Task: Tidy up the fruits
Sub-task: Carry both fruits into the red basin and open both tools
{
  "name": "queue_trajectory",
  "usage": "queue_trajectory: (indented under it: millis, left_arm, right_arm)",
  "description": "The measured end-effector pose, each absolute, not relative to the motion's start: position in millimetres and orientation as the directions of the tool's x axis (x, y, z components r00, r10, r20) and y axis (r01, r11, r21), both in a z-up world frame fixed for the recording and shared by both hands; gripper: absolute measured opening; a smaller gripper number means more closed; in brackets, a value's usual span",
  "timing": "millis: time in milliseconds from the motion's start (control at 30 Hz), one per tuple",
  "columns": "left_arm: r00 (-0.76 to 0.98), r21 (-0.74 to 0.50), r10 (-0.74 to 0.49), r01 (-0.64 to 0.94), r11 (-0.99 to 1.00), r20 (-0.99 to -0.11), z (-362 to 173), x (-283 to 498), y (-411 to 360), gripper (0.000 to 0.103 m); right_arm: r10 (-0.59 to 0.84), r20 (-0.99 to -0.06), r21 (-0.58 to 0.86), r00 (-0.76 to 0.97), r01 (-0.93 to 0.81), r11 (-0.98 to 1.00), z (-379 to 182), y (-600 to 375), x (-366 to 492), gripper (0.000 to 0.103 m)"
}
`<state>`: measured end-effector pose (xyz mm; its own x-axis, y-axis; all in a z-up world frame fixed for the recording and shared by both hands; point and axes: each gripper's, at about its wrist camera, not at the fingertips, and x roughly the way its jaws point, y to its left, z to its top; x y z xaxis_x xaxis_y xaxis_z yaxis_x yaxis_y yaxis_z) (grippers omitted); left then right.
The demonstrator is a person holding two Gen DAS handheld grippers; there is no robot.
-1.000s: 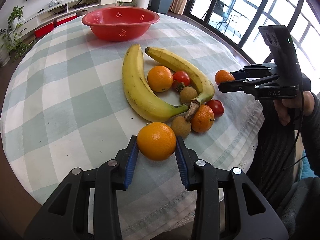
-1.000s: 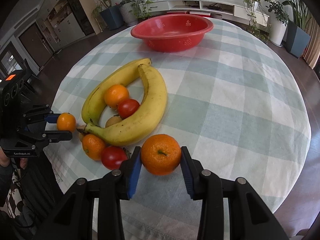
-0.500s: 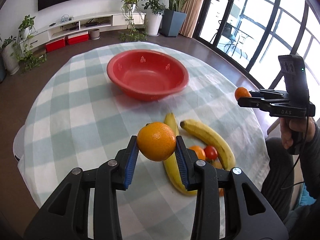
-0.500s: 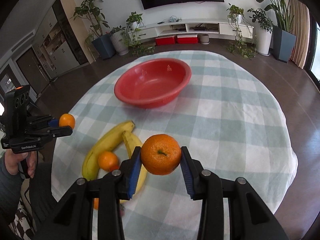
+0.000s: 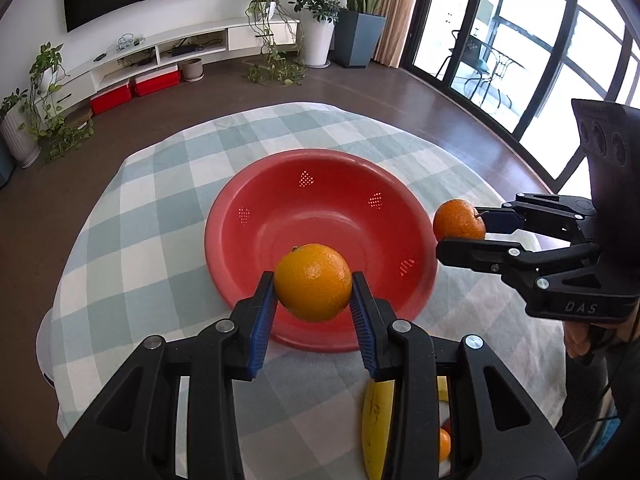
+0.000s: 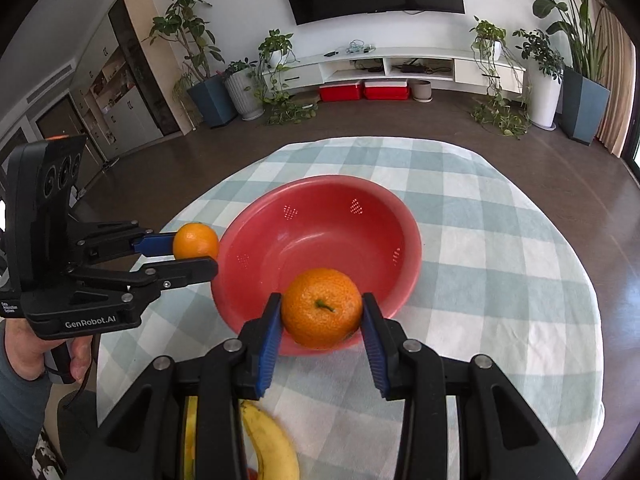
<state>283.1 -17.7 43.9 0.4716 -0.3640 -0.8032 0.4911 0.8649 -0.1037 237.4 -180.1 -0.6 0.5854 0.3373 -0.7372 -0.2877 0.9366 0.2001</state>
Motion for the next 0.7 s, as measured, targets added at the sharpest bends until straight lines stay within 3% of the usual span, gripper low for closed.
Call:
queue_trajectory:
  millis: [400,700]
  left_arm:
    - [0.443,-0.023,-0.261,0.474,0.880,-0.857,-15,324,-35,0.034]
    - [0.438,0.042,-0.213,0.503,0.863,-0.873,-24,323,-47,0.035]
  right_arm:
    - [0.262,-0.814,0.105,0.519,-0.312,0.944,-40,-160,280,0.041]
    - [0.209,-0.839,0.036,0.502,-0.333,0.942,-48,-152,282,0.041]
